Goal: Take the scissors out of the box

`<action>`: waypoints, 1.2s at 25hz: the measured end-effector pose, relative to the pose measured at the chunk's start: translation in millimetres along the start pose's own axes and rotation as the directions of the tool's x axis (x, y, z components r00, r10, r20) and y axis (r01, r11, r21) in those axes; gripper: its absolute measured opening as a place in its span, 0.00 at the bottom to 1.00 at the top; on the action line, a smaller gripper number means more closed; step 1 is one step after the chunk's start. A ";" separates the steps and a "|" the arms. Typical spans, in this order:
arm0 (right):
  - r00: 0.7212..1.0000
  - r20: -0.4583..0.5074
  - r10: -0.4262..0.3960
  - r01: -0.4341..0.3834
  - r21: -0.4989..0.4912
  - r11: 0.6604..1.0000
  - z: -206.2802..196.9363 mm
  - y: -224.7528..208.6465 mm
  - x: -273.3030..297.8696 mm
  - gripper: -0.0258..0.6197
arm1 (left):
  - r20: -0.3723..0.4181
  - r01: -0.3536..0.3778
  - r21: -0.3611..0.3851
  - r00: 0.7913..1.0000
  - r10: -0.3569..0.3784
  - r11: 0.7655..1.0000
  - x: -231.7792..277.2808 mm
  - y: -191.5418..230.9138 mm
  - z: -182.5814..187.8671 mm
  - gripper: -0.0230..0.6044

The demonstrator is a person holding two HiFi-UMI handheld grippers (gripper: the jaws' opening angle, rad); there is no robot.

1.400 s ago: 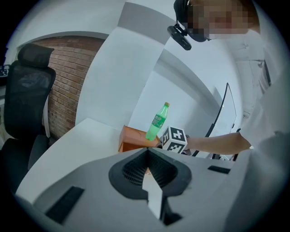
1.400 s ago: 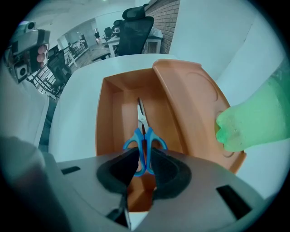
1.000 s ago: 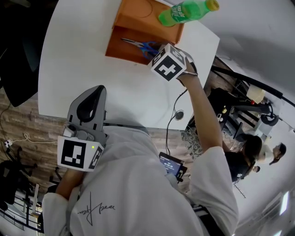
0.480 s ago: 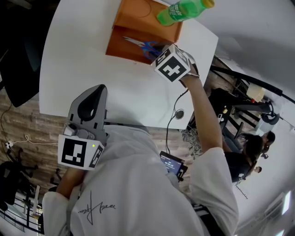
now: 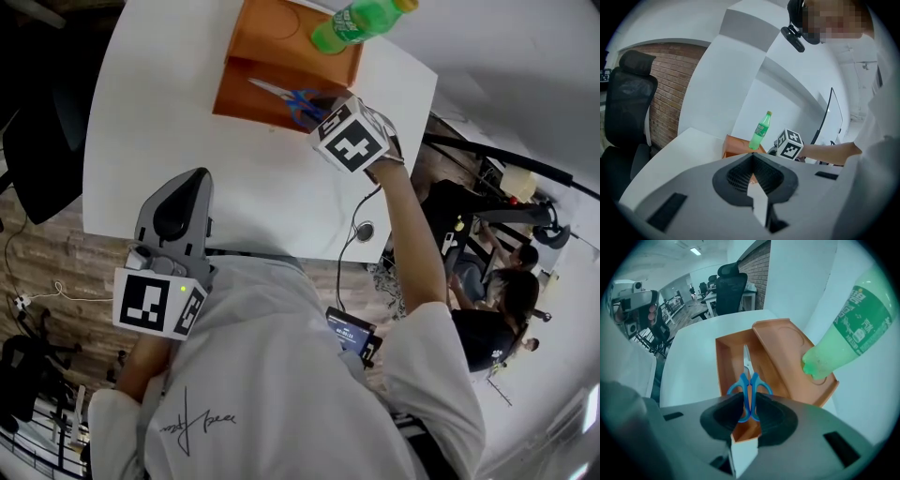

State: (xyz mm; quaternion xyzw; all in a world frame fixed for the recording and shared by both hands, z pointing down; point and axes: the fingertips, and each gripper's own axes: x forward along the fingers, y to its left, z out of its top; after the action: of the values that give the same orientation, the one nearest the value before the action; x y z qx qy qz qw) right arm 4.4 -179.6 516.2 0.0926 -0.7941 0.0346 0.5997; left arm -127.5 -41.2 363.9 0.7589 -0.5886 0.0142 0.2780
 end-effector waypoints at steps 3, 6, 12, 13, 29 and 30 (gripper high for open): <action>1.000 0.013 -0.007 0.007 0.022 1.000 -3.2 0.0 -7.8 0.18 | 0.007 -0.009 0.011 1.000 0.009 1.000 -1.6 0.4 3.7 0.04; 0.999 0.044 -0.015 0.013 0.048 0.999 -4.8 -0.3 -16.5 0.18 | 0.012 -0.014 0.024 1.000 0.013 1.000 -2.3 -2.5 6.3 0.04; 0.994 0.102 -0.032 0.021 0.108 0.994 -3.7 3.7 -29.6 0.18 | 0.020 -0.019 0.052 1.000 0.018 0.998 -4.5 -0.8 11.0 0.04; 0.993 0.111 -0.036 0.023 0.115 0.993 -3.5 4.8 -32.0 0.18 | 0.021 -0.017 0.059 1.000 0.015 0.998 -4.9 -1.8 11.9 0.04; 0.968 0.230 -0.097 0.039 0.245 0.969 -9.0 34.3 -68.9 0.18 | 0.031 0.035 0.093 0.999 -0.038 0.995 -6.5 -21.1 15.9 0.04; 0.967 0.234 -0.101 0.039 0.256 0.966 -10.9 35.9 -70.4 0.18 | 0.031 0.038 0.093 0.999 -0.041 0.995 -6.1 -22.5 15.6 0.04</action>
State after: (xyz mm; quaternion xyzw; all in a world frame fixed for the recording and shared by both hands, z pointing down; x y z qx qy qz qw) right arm 26.5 -135.1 453.7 0.1988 -0.8476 0.1010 0.4814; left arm -113.9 -39.2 339.5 0.7826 -0.5767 0.0236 0.2332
